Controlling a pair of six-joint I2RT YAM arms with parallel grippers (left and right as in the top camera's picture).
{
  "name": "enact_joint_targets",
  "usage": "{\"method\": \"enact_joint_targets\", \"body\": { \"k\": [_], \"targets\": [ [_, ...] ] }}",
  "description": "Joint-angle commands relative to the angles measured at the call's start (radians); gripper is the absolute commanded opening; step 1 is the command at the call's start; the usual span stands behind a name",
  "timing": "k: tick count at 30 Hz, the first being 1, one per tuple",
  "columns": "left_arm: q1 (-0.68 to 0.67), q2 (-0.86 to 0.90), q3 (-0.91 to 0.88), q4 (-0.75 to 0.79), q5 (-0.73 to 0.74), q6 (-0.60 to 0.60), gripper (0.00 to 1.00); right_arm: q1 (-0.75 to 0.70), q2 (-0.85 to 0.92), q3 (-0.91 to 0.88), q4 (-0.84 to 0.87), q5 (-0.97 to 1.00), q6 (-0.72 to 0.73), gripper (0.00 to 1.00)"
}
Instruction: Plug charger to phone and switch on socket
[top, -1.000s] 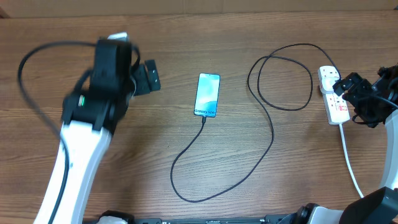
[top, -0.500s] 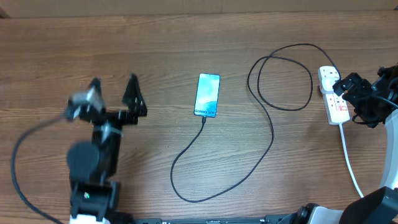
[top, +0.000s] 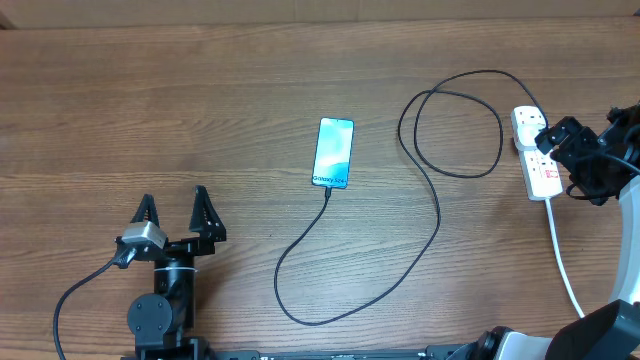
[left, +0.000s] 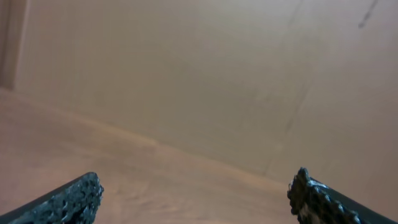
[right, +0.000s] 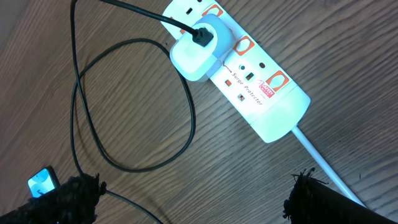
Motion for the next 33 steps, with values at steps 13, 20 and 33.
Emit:
{"method": "enact_joint_targets", "body": {
  "k": [13,20,33],
  "targets": [
    [0.07,-0.145,-0.004,-0.405,0.004,0.036,1.0,0.004,0.0,0.007,0.005,0.007,0.007,1.0],
    [0.076,-0.232,-0.004,-0.446,0.053,0.239,1.0,0.004,0.0,0.007,0.006,0.007,0.007,1.0],
    [0.075,-0.231,-0.004,-0.443,0.049,0.247,1.0,0.004,0.0,0.007,0.006,0.007,0.007,1.0]
  ]
}}
